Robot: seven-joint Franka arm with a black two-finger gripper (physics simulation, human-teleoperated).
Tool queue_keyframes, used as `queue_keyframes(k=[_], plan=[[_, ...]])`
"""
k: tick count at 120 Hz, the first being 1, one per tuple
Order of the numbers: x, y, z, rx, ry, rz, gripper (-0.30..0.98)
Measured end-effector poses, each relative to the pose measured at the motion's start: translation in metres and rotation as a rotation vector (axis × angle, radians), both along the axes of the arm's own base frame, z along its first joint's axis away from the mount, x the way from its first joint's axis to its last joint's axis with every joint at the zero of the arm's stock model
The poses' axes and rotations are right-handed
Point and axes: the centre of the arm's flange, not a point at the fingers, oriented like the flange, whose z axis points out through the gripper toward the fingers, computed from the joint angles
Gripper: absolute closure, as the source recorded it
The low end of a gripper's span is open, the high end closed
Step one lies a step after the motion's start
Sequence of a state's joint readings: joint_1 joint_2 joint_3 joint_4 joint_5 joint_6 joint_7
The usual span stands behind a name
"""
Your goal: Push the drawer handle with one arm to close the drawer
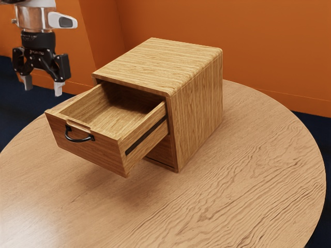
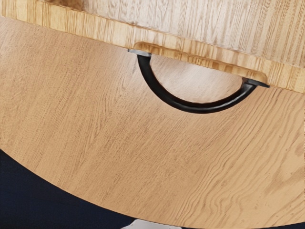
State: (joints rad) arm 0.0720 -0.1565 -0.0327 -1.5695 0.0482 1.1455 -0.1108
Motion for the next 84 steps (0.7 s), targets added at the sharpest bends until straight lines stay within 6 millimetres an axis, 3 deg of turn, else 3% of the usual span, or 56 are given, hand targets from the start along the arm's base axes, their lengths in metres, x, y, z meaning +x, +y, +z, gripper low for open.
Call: queue_keyframes(k=[11, 24, 34, 40, 46, 51, 56, 70, 84], plan=[[0.010, -0.001, 0.007, 0.004, -0.075, -0.009, 0.00], [0.015, -0.030, 0.017, 0.016, -0.140, -0.062, 0.00], [-0.001, -0.047, 0.032, 0.025, -0.184, -0.082, 0.00], [-0.032, -0.052, 0.007, 0.043, -0.172, -0.082, 0.00], [-0.068, -0.054, -0.037, 0.048, -0.147, -0.074, 0.04], [-0.096, -0.060, -0.063, 0.059, -0.161, -0.075, 0.14], [-0.111, -0.063, -0.079, 0.066, -0.184, -0.072, 0.26], [-0.118, -0.055, -0.135, 0.075, -0.191, -0.059, 0.52], [-0.099, -0.024, -0.159, 0.099, -0.230, -0.028, 0.65]])
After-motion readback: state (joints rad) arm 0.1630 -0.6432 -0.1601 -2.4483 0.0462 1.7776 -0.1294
